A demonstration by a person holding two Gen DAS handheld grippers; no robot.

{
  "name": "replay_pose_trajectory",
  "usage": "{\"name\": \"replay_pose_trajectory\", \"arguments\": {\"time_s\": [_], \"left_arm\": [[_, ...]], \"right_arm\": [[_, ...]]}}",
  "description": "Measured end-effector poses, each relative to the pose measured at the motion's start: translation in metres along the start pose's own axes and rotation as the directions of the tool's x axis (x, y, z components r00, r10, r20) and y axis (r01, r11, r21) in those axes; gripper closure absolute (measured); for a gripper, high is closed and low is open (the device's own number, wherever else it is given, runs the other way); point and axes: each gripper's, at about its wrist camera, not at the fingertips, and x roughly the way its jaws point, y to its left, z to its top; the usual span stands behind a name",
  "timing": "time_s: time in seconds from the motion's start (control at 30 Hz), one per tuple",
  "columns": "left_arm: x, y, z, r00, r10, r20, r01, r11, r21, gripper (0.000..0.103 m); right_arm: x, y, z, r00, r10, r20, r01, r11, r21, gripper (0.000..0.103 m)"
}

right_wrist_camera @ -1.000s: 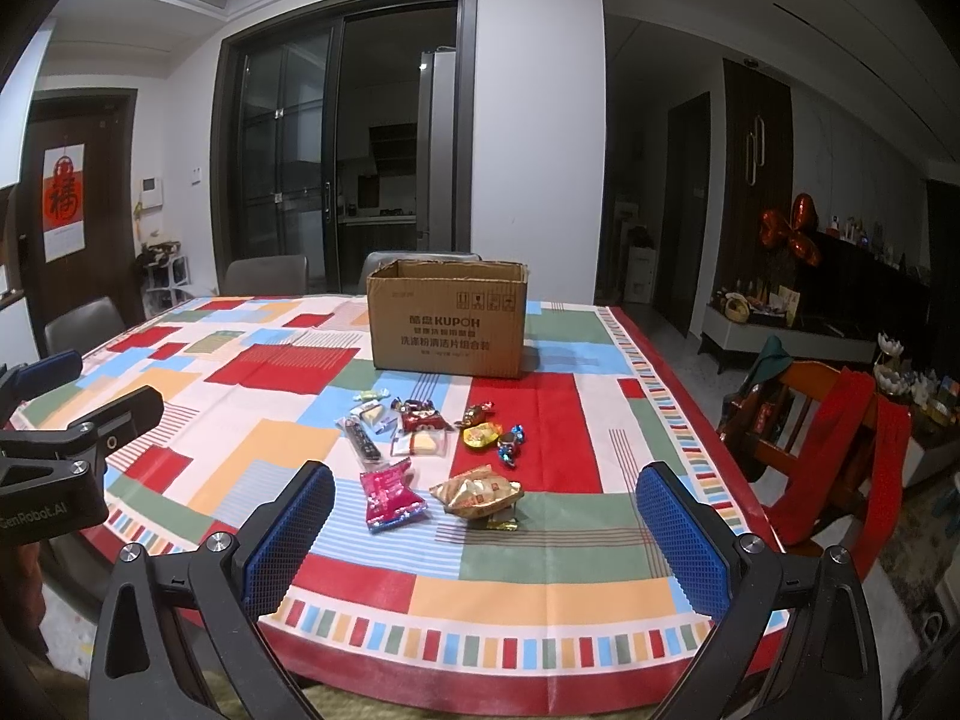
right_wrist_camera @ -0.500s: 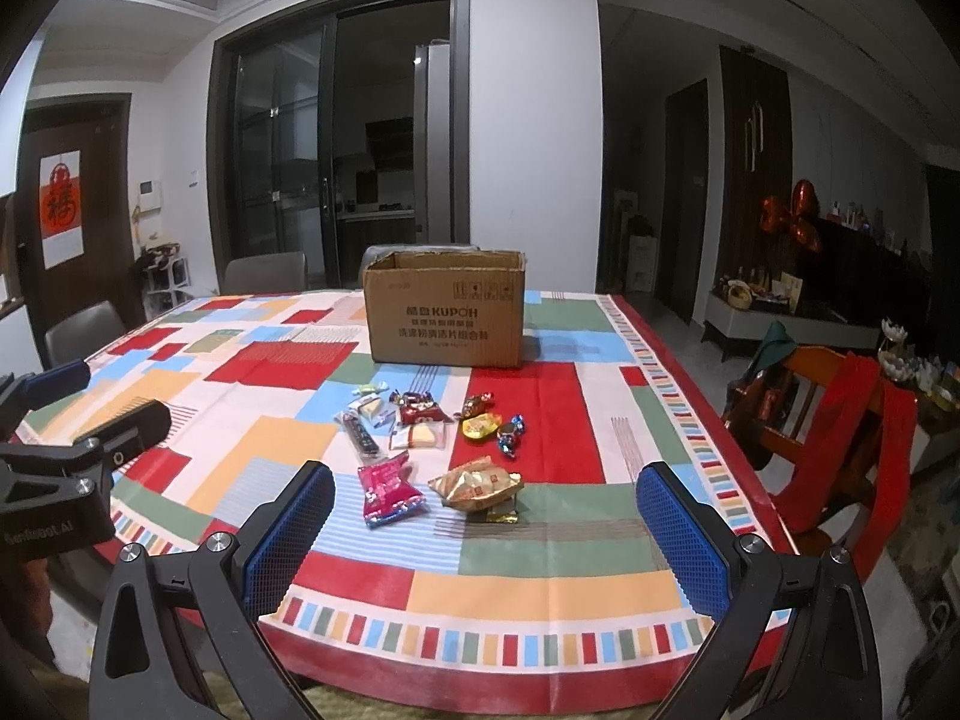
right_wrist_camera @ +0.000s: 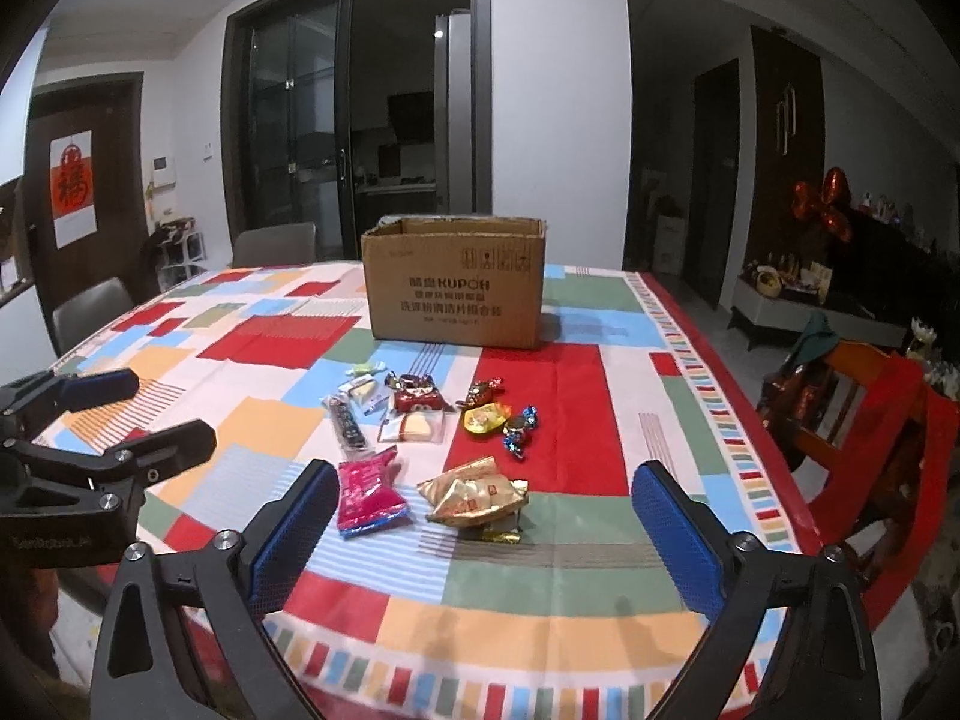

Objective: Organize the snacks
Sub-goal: 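Grasp the pink packet with the left tool while the right tool grasps the gold biscuit packet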

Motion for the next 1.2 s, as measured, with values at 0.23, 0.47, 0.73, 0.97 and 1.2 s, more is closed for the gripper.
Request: {"name": "replay_pose_trajectory", "arguments": {"time_s": [0.23,0.47,0.73,0.97,1.2], "left_arm": [[0.048,0.0,0.005,0.993,-0.048,-0.105,0.043,0.998,-0.055,0.02],[0.088,0.0,0.009,0.979,-0.084,-0.184,0.069,0.994,-0.088,0.028],[0.126,-0.002,0.005,0.95,-0.141,-0.277,0.107,0.985,-0.135,0.034],[0.153,-0.002,0.003,0.919,-0.185,-0.348,0.124,0.974,-0.191,0.039],[0.171,-0.009,0.0,0.892,-0.205,-0.403,0.133,0.971,-0.199,0.039]], "right_arm": [[0.043,-0.004,0.005,0.995,0.051,-0.081,-0.053,0.998,-0.016,0.015],[0.086,-0.008,0.005,0.981,0.084,-0.178,-0.088,0.996,-0.016,0.021],[0.126,-0.016,-0.007,0.945,0.135,-0.297,-0.134,0.991,0.023,0.032],[0.142,-0.017,-0.013,0.924,0.164,-0.346,-0.161,0.986,0.037,0.034],[0.151,-0.013,-0.02,0.905,0.191,-0.381,-0.192,0.981,0.038,0.04]]}}
